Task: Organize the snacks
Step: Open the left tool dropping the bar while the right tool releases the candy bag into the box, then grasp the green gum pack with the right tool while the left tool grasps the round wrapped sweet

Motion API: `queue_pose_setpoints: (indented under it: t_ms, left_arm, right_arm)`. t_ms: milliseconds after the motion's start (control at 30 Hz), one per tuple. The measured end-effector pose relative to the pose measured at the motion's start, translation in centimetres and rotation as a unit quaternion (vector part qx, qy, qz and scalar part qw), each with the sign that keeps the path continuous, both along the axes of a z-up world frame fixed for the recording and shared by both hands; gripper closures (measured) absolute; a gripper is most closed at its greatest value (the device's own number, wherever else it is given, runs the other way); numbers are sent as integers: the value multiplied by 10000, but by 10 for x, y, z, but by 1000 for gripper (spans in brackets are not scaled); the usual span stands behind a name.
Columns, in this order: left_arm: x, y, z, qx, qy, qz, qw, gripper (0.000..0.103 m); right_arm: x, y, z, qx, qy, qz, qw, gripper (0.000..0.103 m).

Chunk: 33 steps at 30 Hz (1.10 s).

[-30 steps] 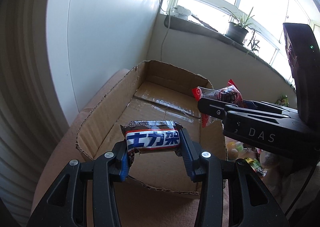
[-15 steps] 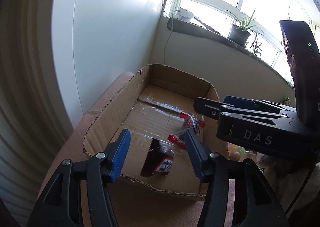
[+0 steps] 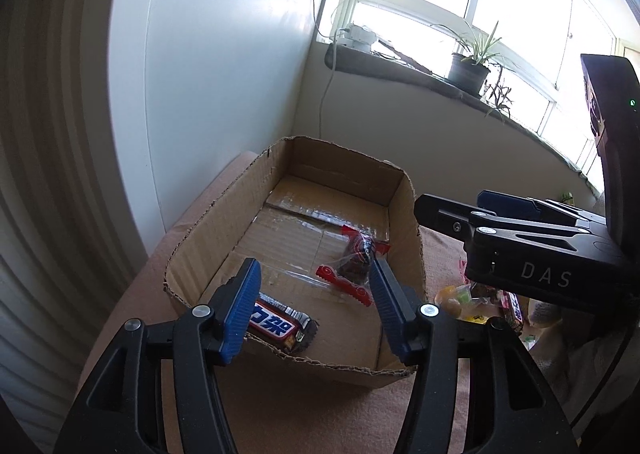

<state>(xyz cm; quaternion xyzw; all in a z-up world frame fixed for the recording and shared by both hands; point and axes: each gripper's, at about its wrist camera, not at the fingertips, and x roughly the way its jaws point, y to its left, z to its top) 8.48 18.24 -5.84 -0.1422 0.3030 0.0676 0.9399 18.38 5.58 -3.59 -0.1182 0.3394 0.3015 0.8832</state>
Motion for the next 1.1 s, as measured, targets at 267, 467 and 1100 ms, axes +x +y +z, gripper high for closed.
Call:
queue_pose_setpoints:
  t_ms: [267,467,1100]
  left_arm:
    - [-9,-21,5,-14,-56,-194,9998,47]
    - [-12,-41,6,-25,-85,-378,9992,47]
    - [-2,-118,-13,-266,185,-1205,9922,47]
  right_arm:
    - [-15,-50,13,128,-90,-255,9996,19]
    - [-27,-100,16,157,-166,-493,9985,19]
    - [-40,-218,-31,-34,316,-1163,9927,19]
